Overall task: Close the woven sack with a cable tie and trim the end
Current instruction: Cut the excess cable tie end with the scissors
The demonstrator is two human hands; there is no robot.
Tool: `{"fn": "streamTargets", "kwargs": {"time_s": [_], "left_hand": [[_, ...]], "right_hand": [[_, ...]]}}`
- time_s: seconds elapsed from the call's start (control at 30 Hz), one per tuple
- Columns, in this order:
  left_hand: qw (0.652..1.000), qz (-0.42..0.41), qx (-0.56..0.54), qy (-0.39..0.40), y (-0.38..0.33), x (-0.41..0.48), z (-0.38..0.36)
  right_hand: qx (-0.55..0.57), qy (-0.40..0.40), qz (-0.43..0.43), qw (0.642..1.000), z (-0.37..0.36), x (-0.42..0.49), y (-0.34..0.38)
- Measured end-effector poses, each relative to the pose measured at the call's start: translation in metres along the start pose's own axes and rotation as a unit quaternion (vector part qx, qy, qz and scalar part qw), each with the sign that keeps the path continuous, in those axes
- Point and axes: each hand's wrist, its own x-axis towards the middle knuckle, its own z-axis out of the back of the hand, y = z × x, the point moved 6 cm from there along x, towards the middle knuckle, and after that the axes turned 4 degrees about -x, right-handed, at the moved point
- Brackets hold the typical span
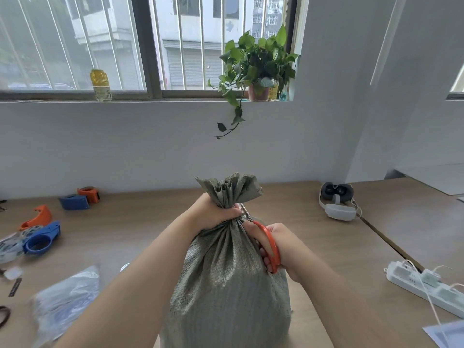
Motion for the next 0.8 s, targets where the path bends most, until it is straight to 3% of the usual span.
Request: {"fn": "streamTargets", "kwargs": {"time_s": [0.2,0.37,0.5,0.8], "left_hand": [[1.000,0.012,-0.015,-0.016,0.005,-0.007,0.006],[0.999,0.033,-0.009,-0.023,0.014,-0.014,0.018],[0.997,0.038,-0.010,-0.064,0.018,-0.019,0.027],[0.997,0.030,0.005,-0.068,0.016,-0.021,0.021]], "right_hand": [[0.024,-0.007,0.006,1.000,0.018,0.000,-0.010],[-0.068,-0.121,0.014,0.990,0.057,0.006,-0.045],[-0.214,-0.208,-0.021,0.954,0.080,0.022,-0.106],[-0.233,-0.203,-0.166,0.936,0.092,0.031,-0.280]]}}
